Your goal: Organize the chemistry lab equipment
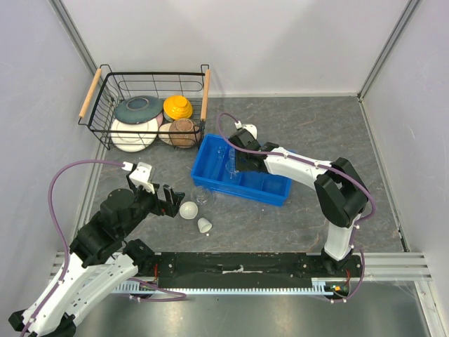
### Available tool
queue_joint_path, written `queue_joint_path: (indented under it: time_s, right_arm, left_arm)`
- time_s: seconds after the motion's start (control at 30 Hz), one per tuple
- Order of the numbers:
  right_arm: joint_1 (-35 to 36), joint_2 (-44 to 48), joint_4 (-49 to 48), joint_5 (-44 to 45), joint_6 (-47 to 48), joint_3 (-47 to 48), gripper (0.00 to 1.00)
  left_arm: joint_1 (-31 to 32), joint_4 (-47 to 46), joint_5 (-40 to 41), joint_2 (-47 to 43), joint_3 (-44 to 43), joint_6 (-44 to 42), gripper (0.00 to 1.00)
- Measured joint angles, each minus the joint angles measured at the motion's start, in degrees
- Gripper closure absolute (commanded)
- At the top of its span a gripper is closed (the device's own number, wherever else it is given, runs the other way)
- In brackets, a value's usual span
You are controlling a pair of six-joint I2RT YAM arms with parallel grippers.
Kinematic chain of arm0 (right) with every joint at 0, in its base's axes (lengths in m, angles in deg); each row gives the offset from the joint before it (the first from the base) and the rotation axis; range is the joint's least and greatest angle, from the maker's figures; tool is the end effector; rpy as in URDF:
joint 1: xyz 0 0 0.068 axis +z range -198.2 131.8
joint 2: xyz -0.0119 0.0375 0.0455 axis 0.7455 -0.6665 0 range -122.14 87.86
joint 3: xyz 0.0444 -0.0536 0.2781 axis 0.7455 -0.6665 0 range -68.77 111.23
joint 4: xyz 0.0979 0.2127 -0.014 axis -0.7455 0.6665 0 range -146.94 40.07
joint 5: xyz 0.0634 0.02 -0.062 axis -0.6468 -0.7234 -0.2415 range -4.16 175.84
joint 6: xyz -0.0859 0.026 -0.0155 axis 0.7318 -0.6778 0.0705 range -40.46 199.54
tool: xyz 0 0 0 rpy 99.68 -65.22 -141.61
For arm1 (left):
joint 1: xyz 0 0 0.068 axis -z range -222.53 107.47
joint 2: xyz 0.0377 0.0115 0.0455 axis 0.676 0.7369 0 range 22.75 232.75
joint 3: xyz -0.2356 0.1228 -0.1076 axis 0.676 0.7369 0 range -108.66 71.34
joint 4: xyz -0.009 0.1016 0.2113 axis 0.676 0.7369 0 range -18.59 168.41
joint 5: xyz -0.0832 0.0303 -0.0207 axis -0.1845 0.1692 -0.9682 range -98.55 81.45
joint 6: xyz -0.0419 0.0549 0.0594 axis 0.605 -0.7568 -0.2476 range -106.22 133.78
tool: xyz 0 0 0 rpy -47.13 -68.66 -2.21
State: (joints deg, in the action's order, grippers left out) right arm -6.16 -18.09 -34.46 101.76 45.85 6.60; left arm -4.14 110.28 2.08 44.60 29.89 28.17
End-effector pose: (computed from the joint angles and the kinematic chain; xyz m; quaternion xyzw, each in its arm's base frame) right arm 0.3156 0.2543 0.2010 -0.0246 0.9400 0.0889 0.3284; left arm 0.0805 -0.0445 0.2953 0.1163 0.8054 -0.1885 0.5498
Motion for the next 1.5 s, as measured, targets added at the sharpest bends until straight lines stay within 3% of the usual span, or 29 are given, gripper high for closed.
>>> queue_joint_path:
  time_s: [0.37,0.47,0.5,0.77,1.07,1.5]
  right_arm:
    - [1.92,0.07,-0.11,-0.13,0.11,-0.26,1.0]
    - [3.17,0.33,0.59,0.7,0.11,-0.26,0.89]
    - [3.43,0.39,0.83,0.83,0.09,-0.26,0.81]
    - [4.74,1.07,2.97,2.03,0.37,-0.24,0.62]
    - [6.56,4.9,7.41,5.22,0.55,2.19,0.6]
    - [17.29,8.68,10.16,6.91,1.01,11.06,0.53]
  left_arm:
    - [0.0,0.0,0.0,0.0,0.0,0.02,0.0]
    - [0.0,0.0,-0.02,0.0,0.0,0.0,0.0]
    - [0.0,0.0,0.0,0.0,0.0,0.0,0.0]
    - [0.0,-0.02,0.0,0.0,0.0,0.02,0.0]
    - [0.0,-0.02,0.0,-0.28,0.0,0.0,0.0]
    - [0.0,0.0,0.0,-0.31,0.0,0.02,0.0]
